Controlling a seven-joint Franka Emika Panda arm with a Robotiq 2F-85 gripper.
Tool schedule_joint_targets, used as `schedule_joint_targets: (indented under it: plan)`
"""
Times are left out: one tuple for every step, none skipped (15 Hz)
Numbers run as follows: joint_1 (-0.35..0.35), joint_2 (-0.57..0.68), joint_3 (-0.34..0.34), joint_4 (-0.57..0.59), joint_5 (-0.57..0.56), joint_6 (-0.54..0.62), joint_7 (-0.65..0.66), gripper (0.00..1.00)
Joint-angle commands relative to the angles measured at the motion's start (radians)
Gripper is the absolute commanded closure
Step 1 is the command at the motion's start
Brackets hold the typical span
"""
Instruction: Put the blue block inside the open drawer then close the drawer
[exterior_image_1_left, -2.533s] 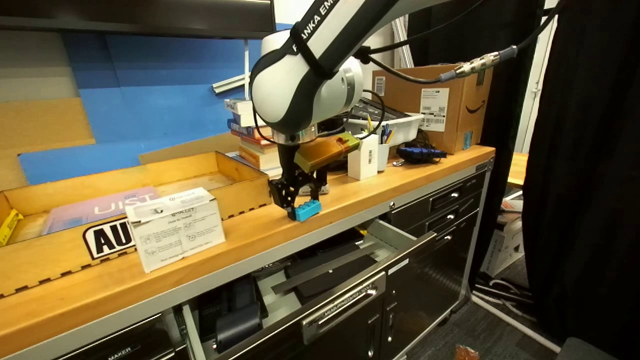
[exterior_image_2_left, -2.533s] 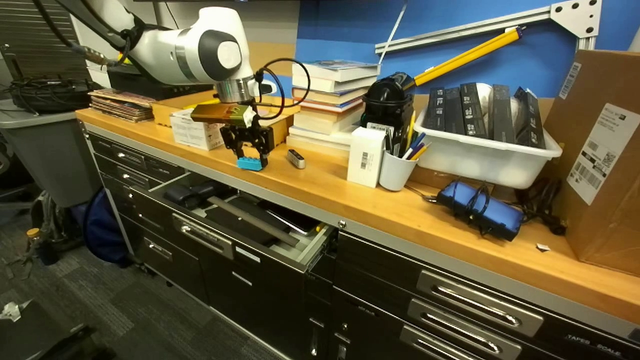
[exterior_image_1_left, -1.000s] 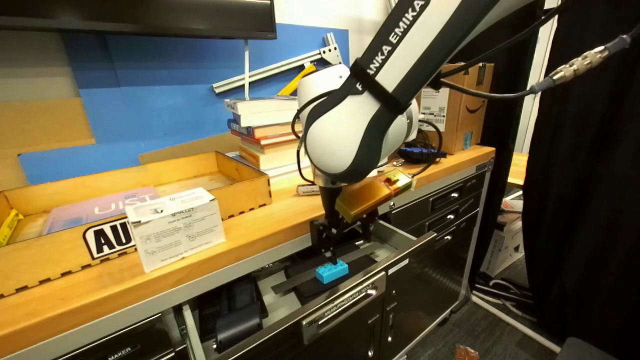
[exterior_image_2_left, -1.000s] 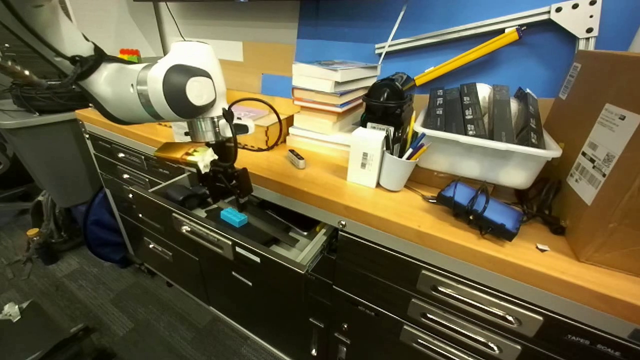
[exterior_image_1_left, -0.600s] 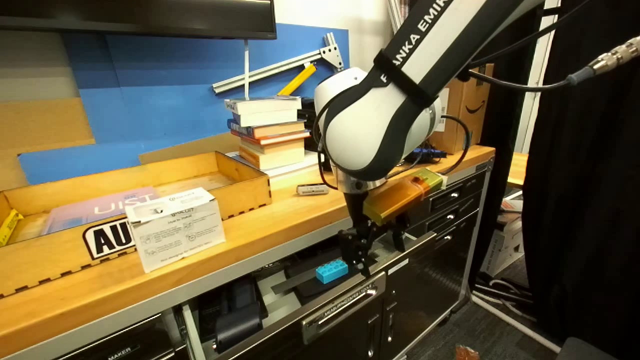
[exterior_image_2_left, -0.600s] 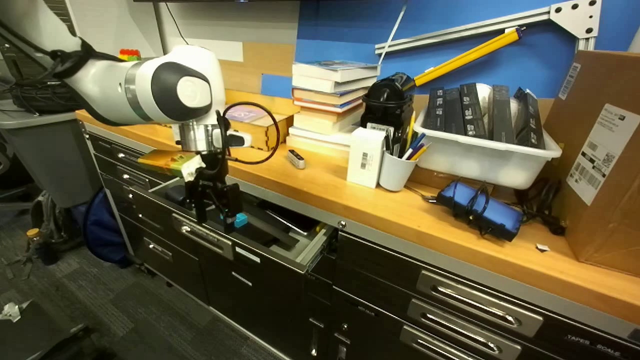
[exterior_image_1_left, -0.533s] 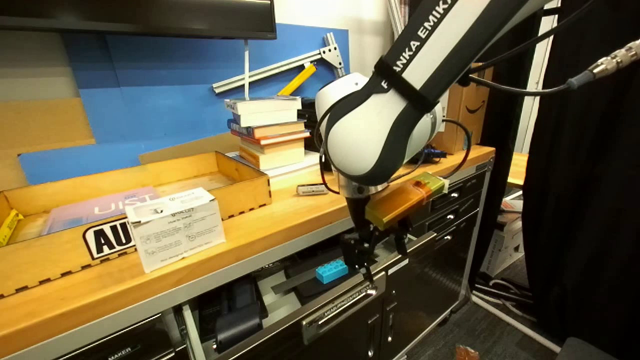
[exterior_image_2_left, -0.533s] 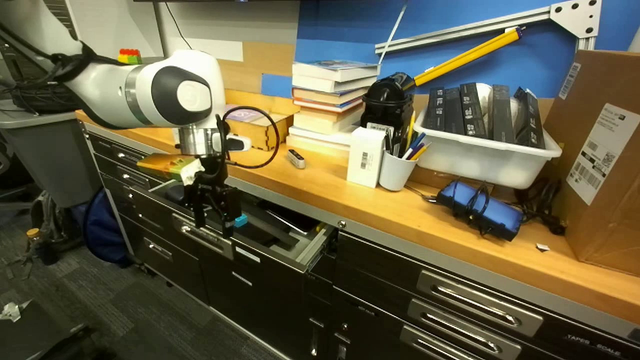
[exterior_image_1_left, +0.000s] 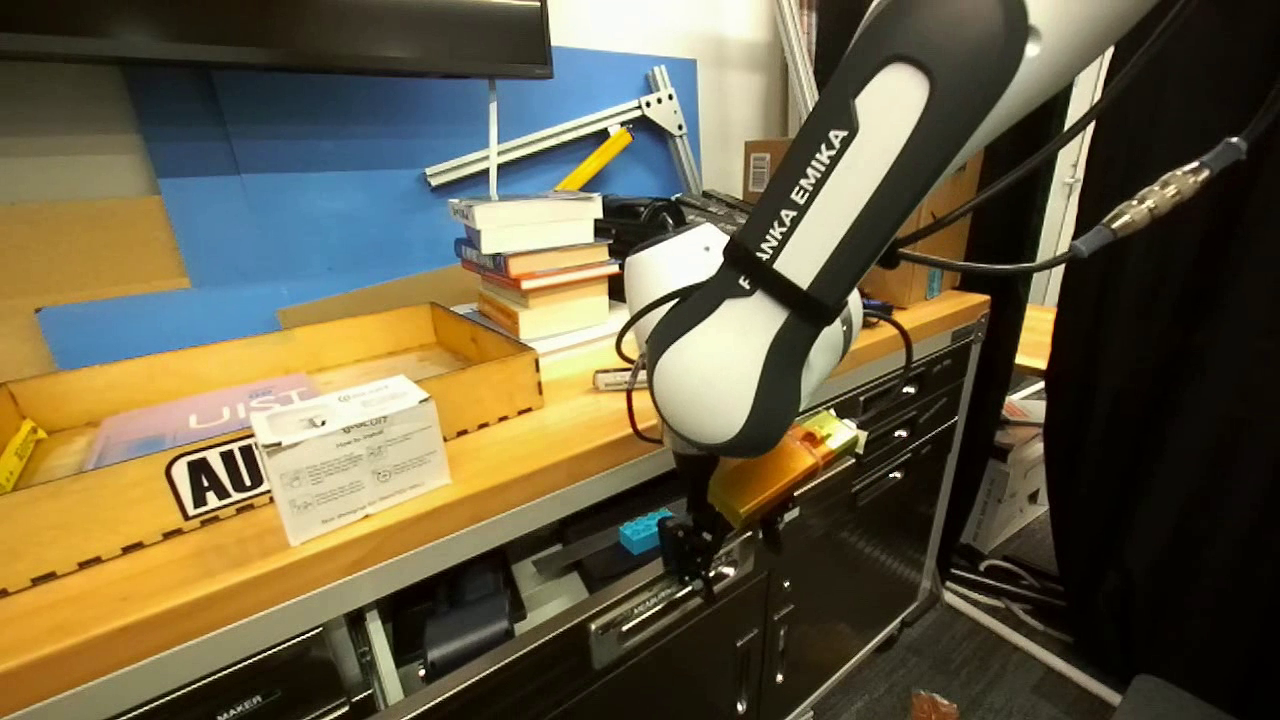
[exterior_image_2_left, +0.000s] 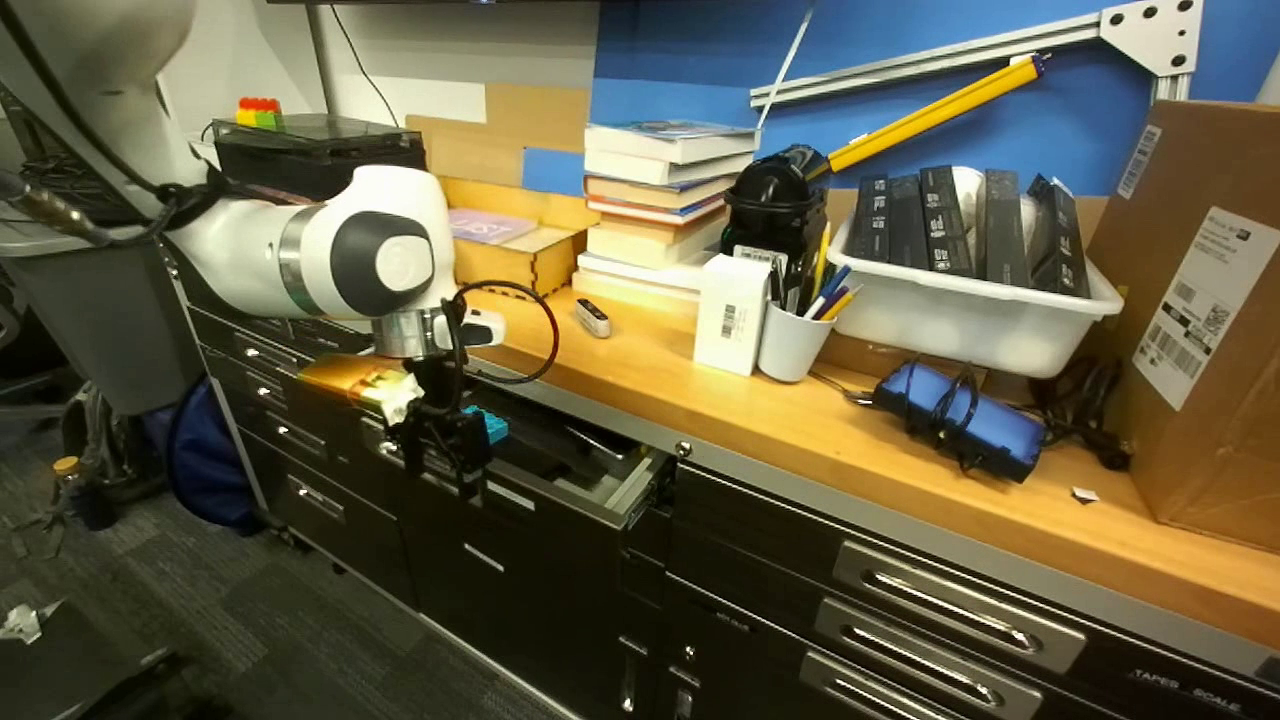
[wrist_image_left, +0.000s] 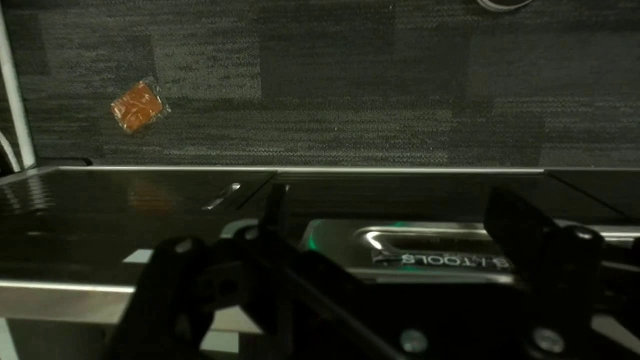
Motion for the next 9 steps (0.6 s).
schedule_joint_targets:
  plan:
    - [0.051, 0.090, -0.040, 0.083, -0.084, 0.106, 0.161, 0.00]
    - [0.063, 0.109, -0.049, 0.103, -0.096, 0.125, 0.193, 0.00]
    - [0.080, 0.125, -0.061, 0.126, -0.111, 0.135, 0.227, 0.00]
    - [0.095, 0.141, -0.076, 0.148, -0.127, 0.149, 0.260, 0.00]
    - [0.113, 0.158, -0.090, 0.175, -0.138, 0.158, 0.292, 0.00]
    - [0.135, 0.175, -0.112, 0.199, -0.162, 0.170, 0.342, 0.00]
    - [0.151, 0.191, -0.129, 0.222, -0.179, 0.183, 0.381, 0.00]
    - [0.168, 0.206, -0.144, 0.244, -0.193, 0.189, 0.419, 0.00]
    - [0.183, 0.220, -0.156, 0.263, -0.204, 0.196, 0.452, 0.00]
